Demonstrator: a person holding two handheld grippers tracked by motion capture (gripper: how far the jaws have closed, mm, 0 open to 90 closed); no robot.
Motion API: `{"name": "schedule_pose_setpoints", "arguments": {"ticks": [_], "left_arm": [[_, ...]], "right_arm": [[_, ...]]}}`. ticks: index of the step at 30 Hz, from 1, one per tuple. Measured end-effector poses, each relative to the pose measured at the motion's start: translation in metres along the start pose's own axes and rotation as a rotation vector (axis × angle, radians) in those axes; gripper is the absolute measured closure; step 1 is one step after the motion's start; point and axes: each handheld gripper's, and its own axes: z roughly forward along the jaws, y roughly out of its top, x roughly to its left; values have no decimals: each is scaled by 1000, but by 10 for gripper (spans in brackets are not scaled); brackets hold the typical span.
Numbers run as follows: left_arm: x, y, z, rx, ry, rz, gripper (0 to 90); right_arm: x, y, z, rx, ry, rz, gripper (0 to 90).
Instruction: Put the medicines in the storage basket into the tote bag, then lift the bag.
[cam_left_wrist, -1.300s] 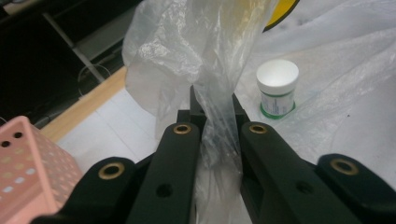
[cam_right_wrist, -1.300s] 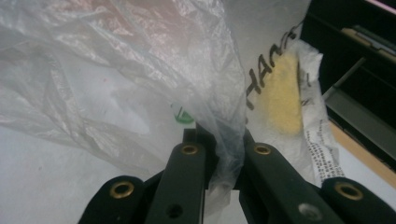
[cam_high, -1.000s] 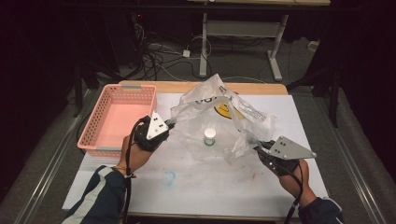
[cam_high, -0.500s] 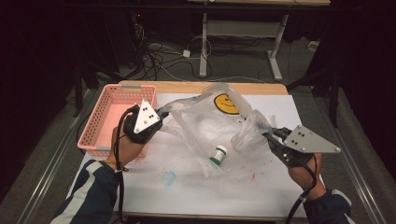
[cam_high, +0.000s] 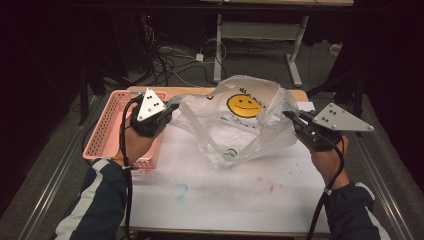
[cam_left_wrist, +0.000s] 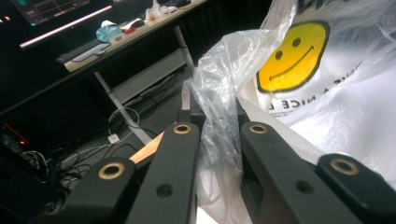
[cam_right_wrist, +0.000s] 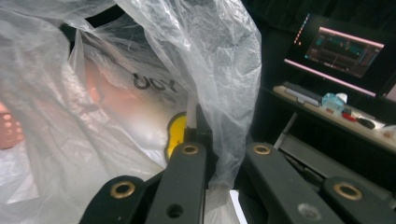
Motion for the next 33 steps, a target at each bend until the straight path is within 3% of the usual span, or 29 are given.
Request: {"name": "schedule_pose_setpoints", "arguments": {"ticks": [8, 23, 29, 33], "left_arm": [[-7, -9, 21, -23, -21, -47, 867], [-6, -19, 63, -169, 10, -173, 870], [-7, -13, 58, -221, 30, -183, 875], [-9, -1, 46, -261, 54, -149, 876]], "right_arm": [[1, -17, 24, 59, 9, 20, 900], [-12, -35, 60, 61, -41, 121, 900], [-15, -33, 67, 59, -50, 130, 900], [-12, -18, 63, 37, -43, 121, 900]]}}
